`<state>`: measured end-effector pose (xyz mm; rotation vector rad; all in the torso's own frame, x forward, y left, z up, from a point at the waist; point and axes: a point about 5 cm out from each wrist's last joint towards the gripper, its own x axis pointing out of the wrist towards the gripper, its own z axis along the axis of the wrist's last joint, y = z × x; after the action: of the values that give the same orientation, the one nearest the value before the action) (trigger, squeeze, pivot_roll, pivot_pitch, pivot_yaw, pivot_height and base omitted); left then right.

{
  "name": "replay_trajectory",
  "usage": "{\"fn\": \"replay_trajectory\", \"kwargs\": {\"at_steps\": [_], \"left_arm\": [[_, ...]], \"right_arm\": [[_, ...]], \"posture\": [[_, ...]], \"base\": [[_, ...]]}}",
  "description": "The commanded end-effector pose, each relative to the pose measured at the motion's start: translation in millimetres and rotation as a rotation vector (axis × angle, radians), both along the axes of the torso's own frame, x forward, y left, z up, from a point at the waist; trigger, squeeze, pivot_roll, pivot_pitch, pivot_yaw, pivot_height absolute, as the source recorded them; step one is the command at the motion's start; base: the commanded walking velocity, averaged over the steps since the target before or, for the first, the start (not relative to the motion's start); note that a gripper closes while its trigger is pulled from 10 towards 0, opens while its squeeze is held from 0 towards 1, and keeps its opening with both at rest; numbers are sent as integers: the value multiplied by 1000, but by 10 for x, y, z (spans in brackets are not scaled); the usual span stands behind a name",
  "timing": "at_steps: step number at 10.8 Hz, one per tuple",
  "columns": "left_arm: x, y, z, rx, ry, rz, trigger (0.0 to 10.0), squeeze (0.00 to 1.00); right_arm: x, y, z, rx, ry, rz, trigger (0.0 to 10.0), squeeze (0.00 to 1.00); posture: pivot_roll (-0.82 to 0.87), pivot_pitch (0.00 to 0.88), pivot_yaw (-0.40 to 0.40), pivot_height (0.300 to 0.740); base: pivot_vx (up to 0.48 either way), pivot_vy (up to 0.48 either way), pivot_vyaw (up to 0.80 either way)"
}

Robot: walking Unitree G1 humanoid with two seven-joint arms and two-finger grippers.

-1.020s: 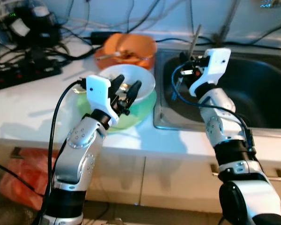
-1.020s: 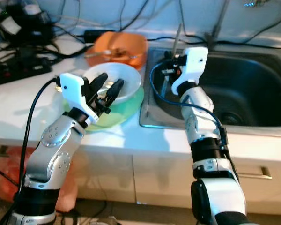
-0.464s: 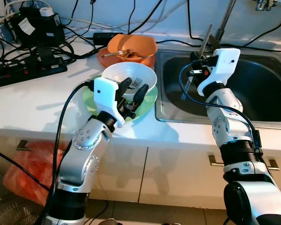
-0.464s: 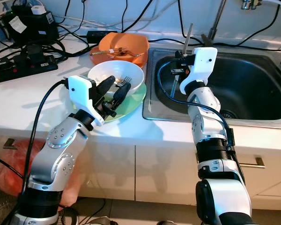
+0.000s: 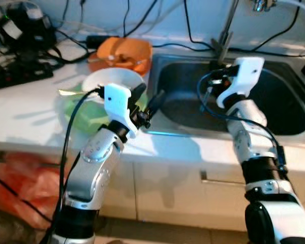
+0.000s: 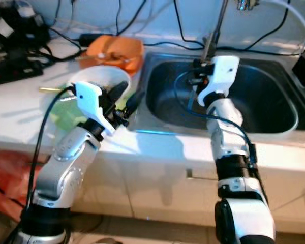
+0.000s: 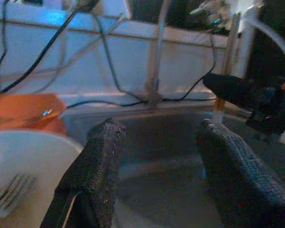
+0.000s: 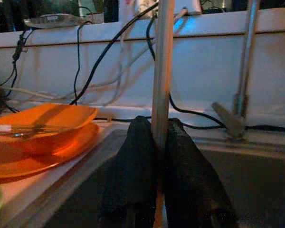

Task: Kitchen organization

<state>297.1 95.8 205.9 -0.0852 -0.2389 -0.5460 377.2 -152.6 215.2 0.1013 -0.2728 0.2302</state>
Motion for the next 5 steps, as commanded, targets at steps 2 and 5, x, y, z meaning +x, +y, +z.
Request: {"fn": "replay_trajectory", "kwargs": {"at_steps": [2,5], "left_arm": [[5,23,17,-5,-3,10,10000,0],[8,24,5,-24,9,16,10000,0]], "right_arm": [[-8,37,34,-17,-8,15,10000,0],[-22,40,14,-19,-2,18,10000,0]], "posture": [[89,69,-15,740],[89,69,-16,740]], "base": [[291,-135,0],[0,0,0]]}}
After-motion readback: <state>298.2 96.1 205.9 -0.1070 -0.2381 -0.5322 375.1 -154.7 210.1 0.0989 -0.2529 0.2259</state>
